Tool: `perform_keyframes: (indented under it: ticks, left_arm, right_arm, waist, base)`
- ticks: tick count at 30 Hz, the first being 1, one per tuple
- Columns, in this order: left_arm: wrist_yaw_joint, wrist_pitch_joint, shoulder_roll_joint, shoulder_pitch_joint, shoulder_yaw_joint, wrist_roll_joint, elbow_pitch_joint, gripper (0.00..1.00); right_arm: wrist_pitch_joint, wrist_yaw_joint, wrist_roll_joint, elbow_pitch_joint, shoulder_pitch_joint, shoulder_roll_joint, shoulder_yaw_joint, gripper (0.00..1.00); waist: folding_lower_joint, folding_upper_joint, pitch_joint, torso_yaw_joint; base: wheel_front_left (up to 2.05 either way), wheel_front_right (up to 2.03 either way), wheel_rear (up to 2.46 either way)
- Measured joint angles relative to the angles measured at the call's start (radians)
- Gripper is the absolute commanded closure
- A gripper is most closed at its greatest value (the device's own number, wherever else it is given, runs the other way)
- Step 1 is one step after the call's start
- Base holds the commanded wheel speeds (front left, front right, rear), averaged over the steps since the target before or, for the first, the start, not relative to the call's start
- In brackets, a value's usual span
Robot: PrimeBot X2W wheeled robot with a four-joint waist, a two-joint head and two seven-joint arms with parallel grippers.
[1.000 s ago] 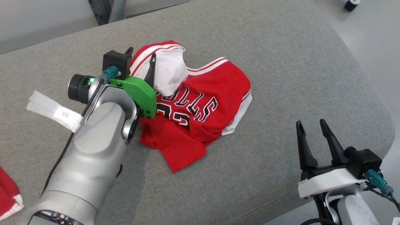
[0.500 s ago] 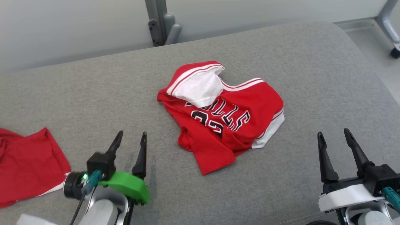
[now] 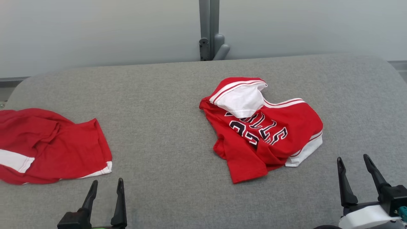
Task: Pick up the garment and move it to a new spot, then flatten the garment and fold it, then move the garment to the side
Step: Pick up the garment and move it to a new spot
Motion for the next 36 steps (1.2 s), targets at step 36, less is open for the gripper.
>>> perform_keyframes:
  ticks: [36]
  left_arm:
    - [-0.208, 0.0, -0.132, 0.023, 0.232, 0.181, 0.044, 0.0]
  right_arm:
    - [0.0, 0.0, 0.001, 0.048, 0.022, 0.025, -0.019, 0.0]
  waist:
    - [0.0, 0.0, -0.041, 0.019]
  base:
    - [0.0, 0.0, 0.0]
